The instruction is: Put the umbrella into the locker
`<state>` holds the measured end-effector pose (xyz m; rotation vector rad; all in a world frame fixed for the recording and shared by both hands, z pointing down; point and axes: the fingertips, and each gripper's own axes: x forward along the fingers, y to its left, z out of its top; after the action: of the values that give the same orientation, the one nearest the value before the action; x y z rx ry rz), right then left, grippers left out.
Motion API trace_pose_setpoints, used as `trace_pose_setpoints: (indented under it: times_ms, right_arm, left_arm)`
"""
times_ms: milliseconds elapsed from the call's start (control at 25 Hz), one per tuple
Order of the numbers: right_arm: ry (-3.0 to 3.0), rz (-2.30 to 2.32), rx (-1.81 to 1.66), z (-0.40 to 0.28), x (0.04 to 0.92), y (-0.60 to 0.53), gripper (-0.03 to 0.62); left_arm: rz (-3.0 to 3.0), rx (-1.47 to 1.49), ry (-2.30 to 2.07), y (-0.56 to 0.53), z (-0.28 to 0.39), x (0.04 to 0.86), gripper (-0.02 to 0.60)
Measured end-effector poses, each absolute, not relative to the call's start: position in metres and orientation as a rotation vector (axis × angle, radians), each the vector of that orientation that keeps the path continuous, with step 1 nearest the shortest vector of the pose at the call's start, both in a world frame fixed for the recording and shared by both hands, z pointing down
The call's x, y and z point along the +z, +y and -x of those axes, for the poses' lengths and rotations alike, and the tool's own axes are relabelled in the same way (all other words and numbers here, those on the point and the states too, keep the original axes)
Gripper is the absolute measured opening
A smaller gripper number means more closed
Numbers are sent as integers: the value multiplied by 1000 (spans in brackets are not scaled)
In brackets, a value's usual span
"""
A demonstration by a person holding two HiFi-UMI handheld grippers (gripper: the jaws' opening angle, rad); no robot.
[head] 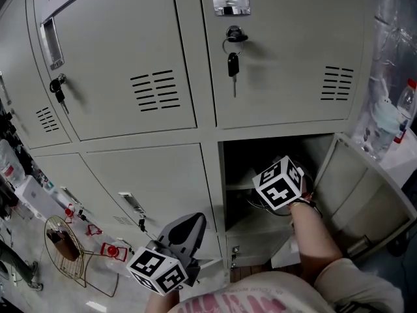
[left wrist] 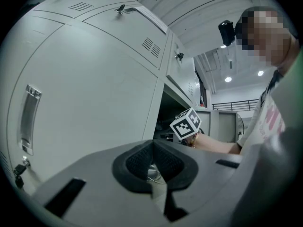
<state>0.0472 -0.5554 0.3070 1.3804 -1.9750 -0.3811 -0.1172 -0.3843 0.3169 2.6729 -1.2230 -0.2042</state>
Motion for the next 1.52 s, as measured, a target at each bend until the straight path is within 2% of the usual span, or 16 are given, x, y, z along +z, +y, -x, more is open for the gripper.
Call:
trace_pose_setpoints:
  times_ms: [680,1520]
  right_arm:
    - [-1791,-1182,-468,-30,333,-567,308]
    - [-1809,-1271,-472,-46,321,-593,364]
  left_arm:
    - [-2668,-189,-1211,-384,118,320,2]
    - [-2638,-167,-1232,-393,118,329,3]
